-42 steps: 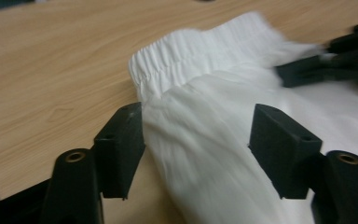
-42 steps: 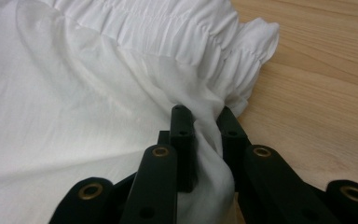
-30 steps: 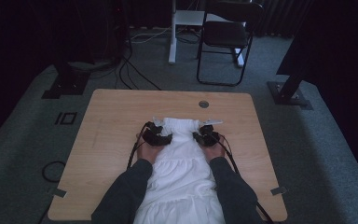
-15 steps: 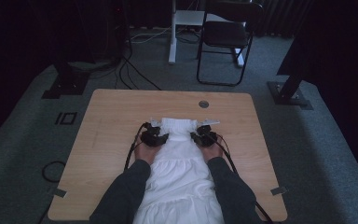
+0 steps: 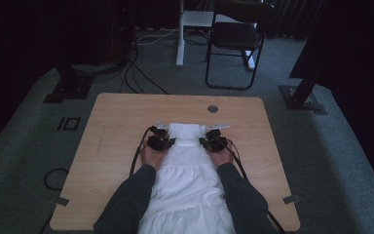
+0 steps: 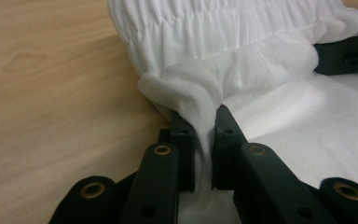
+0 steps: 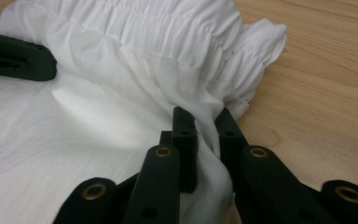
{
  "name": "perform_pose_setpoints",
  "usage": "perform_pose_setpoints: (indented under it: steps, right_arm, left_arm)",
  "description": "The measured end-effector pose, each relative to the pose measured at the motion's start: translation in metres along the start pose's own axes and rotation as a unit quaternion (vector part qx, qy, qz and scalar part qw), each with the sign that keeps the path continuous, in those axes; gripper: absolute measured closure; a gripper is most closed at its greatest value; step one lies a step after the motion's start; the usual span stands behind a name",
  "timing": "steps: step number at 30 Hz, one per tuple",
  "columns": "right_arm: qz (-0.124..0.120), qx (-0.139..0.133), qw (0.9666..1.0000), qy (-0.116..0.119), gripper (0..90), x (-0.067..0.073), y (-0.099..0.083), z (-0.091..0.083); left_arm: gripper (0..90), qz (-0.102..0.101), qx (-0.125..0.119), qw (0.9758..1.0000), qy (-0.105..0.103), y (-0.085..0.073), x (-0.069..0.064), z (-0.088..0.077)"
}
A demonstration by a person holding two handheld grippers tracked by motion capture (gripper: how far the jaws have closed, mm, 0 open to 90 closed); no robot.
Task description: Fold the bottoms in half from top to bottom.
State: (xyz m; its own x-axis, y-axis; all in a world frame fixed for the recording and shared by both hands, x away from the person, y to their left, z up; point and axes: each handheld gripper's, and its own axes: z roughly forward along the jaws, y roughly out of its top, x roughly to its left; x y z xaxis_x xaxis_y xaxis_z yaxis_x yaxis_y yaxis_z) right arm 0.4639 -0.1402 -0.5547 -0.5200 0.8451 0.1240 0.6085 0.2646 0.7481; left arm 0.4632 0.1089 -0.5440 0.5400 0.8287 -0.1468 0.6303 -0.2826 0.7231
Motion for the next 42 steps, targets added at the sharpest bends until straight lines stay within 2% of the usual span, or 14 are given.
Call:
perform_pose_setpoints:
  steps: [3, 7, 9, 13, 16, 18, 20, 23, 29, 32, 38, 42]
  right_arm:
    - [0.007, -0.013, 0.9999, 0.007, 83.3, -0.008, 0.012, -0.008]
    - [-0.011, -0.045, 0.9989, 0.000, 83.5, -0.011, 0.039, -0.025]
    - [-0.011, -0.064, 0.9979, 0.004, 83.6, -0.013, 0.055, -0.037]
    - [-0.018, -0.116, 0.9930, 0.012, 83.5, -0.013, 0.087, -0.061]
    - [-0.022, -0.149, 0.9886, 0.012, 83.5, -0.011, 0.110, -0.077]
    - [-0.028, -0.160, 0.9867, 0.007, 83.5, -0.008, 0.123, -0.085]
    - [-0.034, -0.164, 0.9859, 0.004, 83.5, -0.005, 0.133, -0.090]
    - [-0.046, -0.164, 0.9854, 0.004, 83.4, -0.001, 0.136, -0.094]
    - [-0.051, -0.147, 0.9877, 0.010, 83.2, 0.003, 0.129, -0.094]
    - [-0.050, -0.146, 0.9879, 0.019, 83.1, 0.006, 0.122, -0.099]
    - [-0.062, -0.141, 0.9872, 0.039, 82.8, 0.015, 0.095, -0.117]
    - [-0.080, -0.143, 0.9855, 0.045, 82.8, 0.027, 0.073, -0.132]
  left_arm:
    - [84.5, 0.013, -0.018, 0.9997, -0.002, 0.018, -0.001, -0.009]
    - [84.6, 0.032, -0.049, 0.9983, 0.006, 0.049, -0.002, -0.027]
    - [84.6, 0.038, -0.067, 0.9970, 0.008, 0.065, -0.001, -0.039]
    - [84.6, 0.061, -0.106, 0.9924, 0.014, 0.099, 0.000, -0.067]
    - [84.6, 0.077, -0.133, 0.9879, 0.023, 0.122, -0.001, -0.087]
    - [84.6, 0.080, -0.145, 0.9859, 0.025, 0.133, -0.002, -0.098]
    - [84.6, 0.083, -0.149, 0.9849, 0.027, 0.137, -0.002, -0.105]
    - [84.5, 0.086, -0.146, 0.9853, 0.024, 0.136, 0.000, -0.108]
    - [84.2, 0.088, -0.131, 0.9873, 0.008, 0.125, 0.003, -0.107]
    - [83.9, 0.087, -0.134, 0.9871, -0.012, 0.118, 0.002, -0.113]
    - [83.3, 0.111, -0.131, 0.9845, -0.039, 0.095, -0.013, -0.130]
    - [83.0, 0.126, -0.140, 0.9809, -0.049, 0.073, -0.027, -0.144]
